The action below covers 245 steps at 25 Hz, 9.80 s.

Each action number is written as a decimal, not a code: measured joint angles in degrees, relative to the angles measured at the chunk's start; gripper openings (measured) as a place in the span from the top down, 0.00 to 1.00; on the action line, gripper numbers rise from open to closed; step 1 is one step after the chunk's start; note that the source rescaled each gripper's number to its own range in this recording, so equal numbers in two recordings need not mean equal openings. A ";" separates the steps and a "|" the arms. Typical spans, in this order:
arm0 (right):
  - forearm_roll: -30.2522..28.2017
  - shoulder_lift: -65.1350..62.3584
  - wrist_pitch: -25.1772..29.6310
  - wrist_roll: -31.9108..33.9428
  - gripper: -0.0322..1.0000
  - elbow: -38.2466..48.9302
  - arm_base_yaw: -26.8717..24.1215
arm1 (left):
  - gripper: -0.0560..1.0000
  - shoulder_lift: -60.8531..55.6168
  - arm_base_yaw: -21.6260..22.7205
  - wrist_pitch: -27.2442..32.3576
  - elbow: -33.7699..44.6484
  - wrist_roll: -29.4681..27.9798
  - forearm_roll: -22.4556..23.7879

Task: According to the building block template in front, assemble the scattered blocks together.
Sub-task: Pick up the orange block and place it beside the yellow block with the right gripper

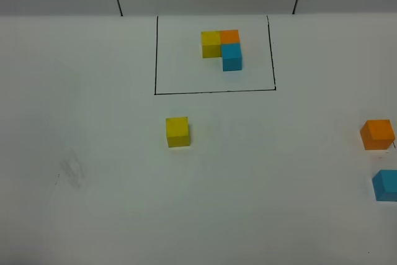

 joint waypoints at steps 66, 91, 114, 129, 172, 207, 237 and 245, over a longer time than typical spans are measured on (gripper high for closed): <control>0.67 0.00 0.00 -0.88 0.96 0.00 0.00 | 0.95 0.00 0.00 0.00 0.00 0.00 0.00; 0.41 7.59 -0.26 -10.65 0.02 -4.94 0.00 | 0.95 0.00 0.00 -0.05 0.00 0.00 0.00; 0.05 62.45 -25.75 -8.34 0.12 -10.10 0.00 | 0.95 0.00 0.00 -0.05 0.00 0.00 0.00; 0.05 83.27 -41.56 -1.85 0.15 -10.14 0.00 | 0.95 0.00 0.00 -0.05 0.00 0.00 0.00; -1.58 105.29 -61.93 -4.26 0.53 -10.95 -2.21 | 0.95 0.00 0.00 -0.05 0.00 0.04 0.00; -0.30 55.24 -19.79 -17.95 0.53 -10.73 5.55 | 0.95 0.00 0.00 0.01 0.00 0.04 0.00; 23.04 84.33 -21.20 -76.99 0.53 -27.59 19.93 | 0.95 0.00 0.00 0.01 0.00 0.04 0.00; 28.43 94.92 -17.45 -84.53 0.53 -36.65 20.64 | 0.95 0.00 0.00 0.01 0.00 0.04 0.00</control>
